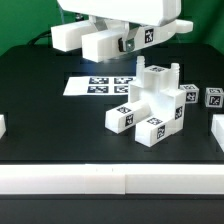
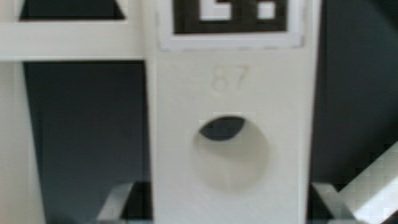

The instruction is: Assemble chair

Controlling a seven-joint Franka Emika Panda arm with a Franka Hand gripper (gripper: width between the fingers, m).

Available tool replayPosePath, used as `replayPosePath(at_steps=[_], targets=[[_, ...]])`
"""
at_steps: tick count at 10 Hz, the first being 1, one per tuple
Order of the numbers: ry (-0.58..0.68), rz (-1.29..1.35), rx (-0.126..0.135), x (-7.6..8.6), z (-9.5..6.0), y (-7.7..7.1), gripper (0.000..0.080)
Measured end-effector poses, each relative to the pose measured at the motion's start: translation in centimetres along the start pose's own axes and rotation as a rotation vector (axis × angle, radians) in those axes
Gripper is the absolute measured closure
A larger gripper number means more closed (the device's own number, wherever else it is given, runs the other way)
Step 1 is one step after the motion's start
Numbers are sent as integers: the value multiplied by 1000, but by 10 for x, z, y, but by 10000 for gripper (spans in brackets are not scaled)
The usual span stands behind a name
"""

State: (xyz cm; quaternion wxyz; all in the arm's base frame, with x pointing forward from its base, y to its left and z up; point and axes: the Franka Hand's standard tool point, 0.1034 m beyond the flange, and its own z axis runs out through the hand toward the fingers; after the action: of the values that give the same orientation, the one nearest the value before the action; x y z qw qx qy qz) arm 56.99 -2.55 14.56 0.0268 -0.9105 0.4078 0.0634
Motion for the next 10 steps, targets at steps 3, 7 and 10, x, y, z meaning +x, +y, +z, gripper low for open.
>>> replayPosePath(at_steps=[3, 7, 10], targets=[[-2, 3, -2, -18, 1, -12, 511], [1, 2, -6, -35, 3, -30, 511], [-1, 0, -8, -36, 4, -30, 511]])
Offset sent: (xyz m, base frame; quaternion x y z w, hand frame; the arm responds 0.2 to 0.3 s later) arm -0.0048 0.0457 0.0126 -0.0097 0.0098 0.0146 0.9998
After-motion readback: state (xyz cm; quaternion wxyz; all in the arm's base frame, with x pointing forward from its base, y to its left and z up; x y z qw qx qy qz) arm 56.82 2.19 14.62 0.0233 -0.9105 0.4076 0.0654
